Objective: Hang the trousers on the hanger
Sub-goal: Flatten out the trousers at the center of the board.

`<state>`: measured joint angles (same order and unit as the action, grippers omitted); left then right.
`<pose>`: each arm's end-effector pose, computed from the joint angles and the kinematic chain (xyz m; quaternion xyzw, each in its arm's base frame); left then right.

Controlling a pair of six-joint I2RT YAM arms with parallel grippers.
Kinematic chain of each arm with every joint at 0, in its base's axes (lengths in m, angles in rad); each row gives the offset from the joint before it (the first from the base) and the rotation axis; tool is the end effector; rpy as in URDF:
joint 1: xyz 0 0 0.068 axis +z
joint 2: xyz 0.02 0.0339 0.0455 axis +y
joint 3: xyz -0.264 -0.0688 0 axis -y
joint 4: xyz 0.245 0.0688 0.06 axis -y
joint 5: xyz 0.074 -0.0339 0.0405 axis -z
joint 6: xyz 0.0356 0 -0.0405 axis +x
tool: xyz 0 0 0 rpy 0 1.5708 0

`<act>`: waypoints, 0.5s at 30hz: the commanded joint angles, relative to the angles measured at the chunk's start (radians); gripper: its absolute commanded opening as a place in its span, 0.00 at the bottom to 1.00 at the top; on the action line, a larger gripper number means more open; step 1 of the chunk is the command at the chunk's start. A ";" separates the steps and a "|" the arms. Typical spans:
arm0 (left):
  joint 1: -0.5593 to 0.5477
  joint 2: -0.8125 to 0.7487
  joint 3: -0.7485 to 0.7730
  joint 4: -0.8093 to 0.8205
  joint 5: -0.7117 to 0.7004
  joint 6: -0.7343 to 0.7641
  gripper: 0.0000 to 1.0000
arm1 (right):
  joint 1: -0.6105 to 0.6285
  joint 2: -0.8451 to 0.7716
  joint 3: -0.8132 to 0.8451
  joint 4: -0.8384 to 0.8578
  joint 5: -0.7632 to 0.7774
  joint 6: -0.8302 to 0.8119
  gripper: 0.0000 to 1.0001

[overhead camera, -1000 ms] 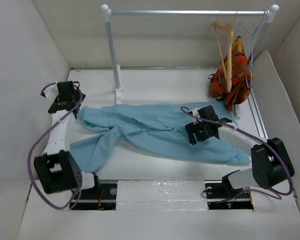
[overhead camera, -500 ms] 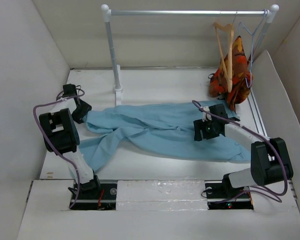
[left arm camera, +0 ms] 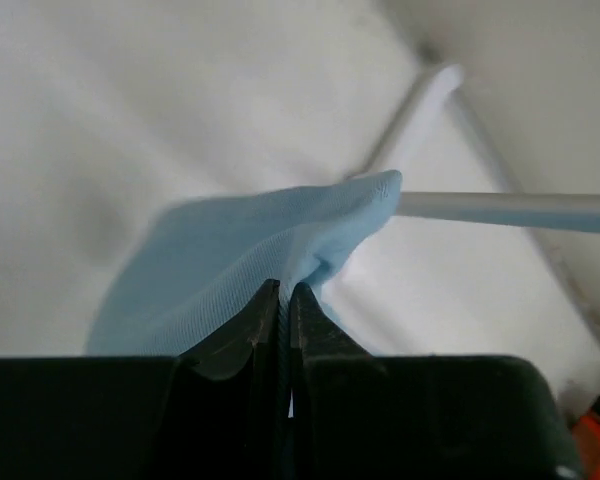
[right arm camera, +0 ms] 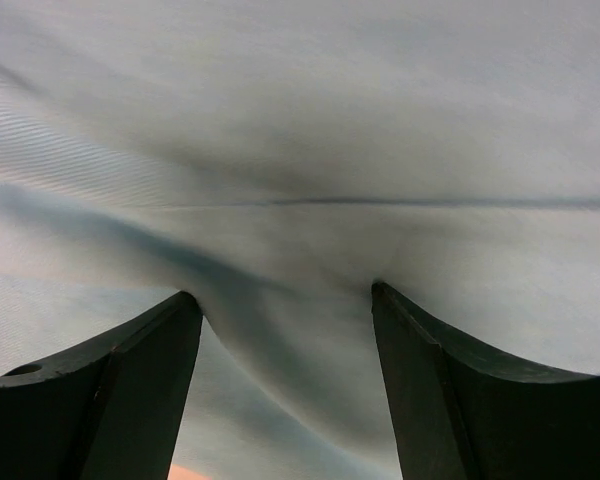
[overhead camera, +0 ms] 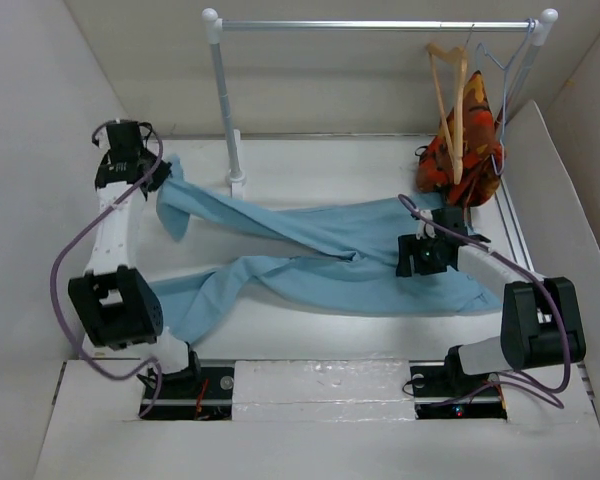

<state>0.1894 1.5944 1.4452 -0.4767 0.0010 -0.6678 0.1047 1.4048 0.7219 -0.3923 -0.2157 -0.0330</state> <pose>0.3597 0.0689 0.3361 -0.3699 0.8100 -0.1083 0.4420 0.2538 0.0343 0.1701 -0.0926 0.9597 0.1130 0.2399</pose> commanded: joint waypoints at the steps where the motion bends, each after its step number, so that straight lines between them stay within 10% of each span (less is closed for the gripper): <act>1: -0.007 -0.160 0.084 -0.062 -0.192 0.057 0.00 | -0.048 0.003 -0.004 0.049 0.044 0.005 0.74; 5: -0.007 -0.204 -0.061 -0.088 -0.383 0.092 0.10 | -0.080 -0.001 -0.016 0.049 0.019 0.015 0.74; 12: 0.031 -0.348 -0.520 -0.034 -0.372 -0.004 0.71 | -0.123 -0.027 -0.041 0.036 0.042 0.008 0.73; 15: 0.031 -0.414 -0.571 -0.022 -0.283 -0.021 0.67 | -0.177 -0.038 -0.062 0.026 0.026 0.010 0.72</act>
<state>0.2173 1.2797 0.8742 -0.5194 -0.3176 -0.6544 -0.0208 1.3907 0.6914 -0.3614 -0.2260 -0.0212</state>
